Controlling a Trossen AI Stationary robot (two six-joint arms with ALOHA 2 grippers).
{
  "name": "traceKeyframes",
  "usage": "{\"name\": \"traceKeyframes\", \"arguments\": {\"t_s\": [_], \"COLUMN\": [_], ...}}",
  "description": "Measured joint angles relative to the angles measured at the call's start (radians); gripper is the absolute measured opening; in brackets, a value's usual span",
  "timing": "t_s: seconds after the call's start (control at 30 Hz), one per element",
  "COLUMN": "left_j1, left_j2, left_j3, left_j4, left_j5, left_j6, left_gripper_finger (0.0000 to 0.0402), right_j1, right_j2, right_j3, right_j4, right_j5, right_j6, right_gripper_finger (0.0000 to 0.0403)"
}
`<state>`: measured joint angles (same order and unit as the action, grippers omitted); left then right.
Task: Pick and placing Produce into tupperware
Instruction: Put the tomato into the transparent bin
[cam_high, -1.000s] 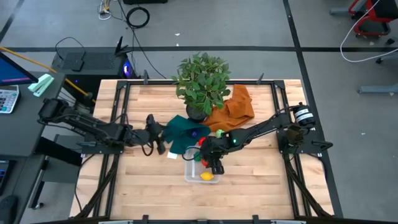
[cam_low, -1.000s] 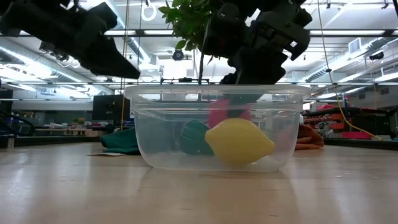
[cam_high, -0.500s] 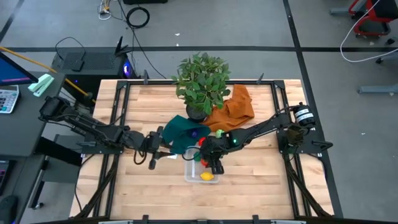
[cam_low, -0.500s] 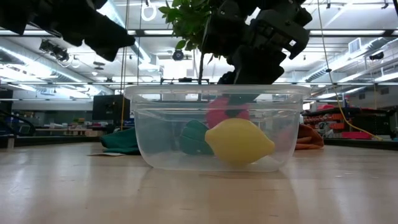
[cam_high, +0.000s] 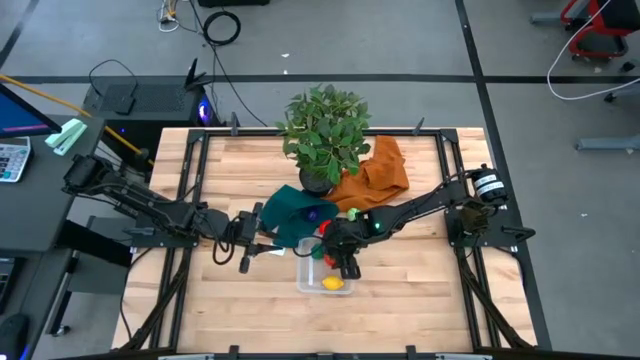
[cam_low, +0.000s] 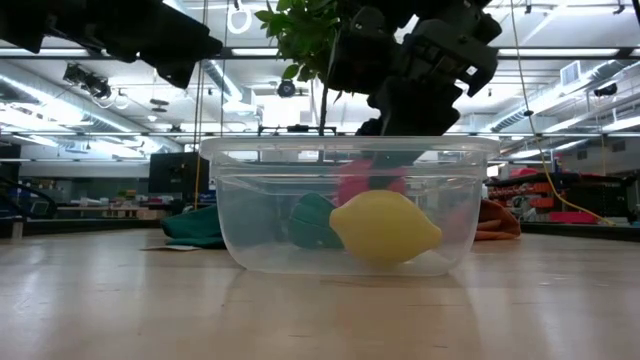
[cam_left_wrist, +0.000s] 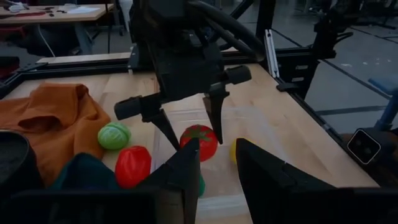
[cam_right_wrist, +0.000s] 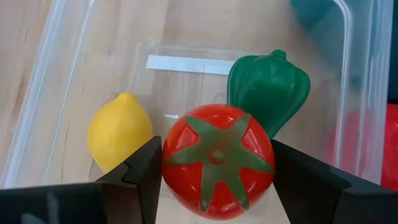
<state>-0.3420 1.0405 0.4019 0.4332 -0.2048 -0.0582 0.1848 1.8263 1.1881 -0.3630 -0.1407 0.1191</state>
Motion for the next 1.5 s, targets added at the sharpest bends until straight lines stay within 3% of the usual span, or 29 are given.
{"name": "traceKeyframes", "arguments": {"t_s": [0.83, 1.5], "left_j1": [0.0, 0.0], "left_j2": [0.0, 0.0], "left_j3": [0.0, 0.0], "left_j4": [-0.048, -0.05], "left_j5": [0.0, 0.0], "left_j6": [-0.036, -0.036], "left_gripper_finger": [0.0111, 0.0112], "right_j1": [0.0, 0.001], "right_j2": [0.0, -0.001], "right_j3": [-0.001, -0.001], "right_j4": [-0.013, -0.033], "right_j5": [-0.005, -0.008], "right_j6": [0.035, 0.049], "right_gripper_finger": [0.0213, 0.0238]}}
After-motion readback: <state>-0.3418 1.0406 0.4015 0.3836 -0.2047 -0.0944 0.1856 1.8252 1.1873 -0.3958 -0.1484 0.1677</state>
